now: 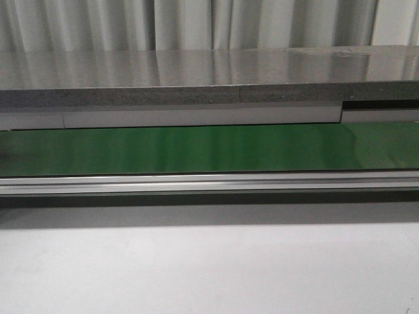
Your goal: Move button from left to right
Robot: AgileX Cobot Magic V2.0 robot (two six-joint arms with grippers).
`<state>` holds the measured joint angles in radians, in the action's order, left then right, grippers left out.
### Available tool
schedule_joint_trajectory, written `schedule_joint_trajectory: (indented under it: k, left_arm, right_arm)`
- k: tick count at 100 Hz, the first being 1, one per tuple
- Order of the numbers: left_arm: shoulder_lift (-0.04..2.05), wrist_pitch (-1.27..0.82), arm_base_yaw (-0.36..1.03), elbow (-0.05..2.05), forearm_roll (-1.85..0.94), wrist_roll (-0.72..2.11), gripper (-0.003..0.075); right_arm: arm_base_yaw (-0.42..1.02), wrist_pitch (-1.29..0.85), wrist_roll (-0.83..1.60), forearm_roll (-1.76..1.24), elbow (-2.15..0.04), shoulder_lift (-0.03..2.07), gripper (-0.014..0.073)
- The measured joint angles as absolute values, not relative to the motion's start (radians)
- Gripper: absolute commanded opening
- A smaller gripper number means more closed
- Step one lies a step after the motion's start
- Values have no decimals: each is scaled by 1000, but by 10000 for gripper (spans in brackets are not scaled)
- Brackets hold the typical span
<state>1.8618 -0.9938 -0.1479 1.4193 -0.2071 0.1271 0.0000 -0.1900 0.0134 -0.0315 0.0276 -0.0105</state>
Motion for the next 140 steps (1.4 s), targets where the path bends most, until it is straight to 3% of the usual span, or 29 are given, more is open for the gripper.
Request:
schedule_joint_trajectory:
  k: [14, 24, 52, 81, 140]
  left_arm:
    - [1862, -994, -144, 1421, -206, 127, 556]
    - [1862, -997, -137, 1421, -206, 127, 609]
    - [1809, -1016, -121, 1421, -205, 132, 610]
    - [1528, -936, -119, 1359, -205, 145, 608]
    - [796, -483, -114, 729, -210, 225, 608]
  right_arm:
    - [0, -190, 13, -32, 28, -10, -66]
    - [0, -190, 13, -32, 28, -10, -66]
    - [0, -190, 13, -32, 28, -10, -66]
    - [0, -190, 13, -32, 28, -10, -66]
    - [0, -190, 13, -32, 28, -10, -66]
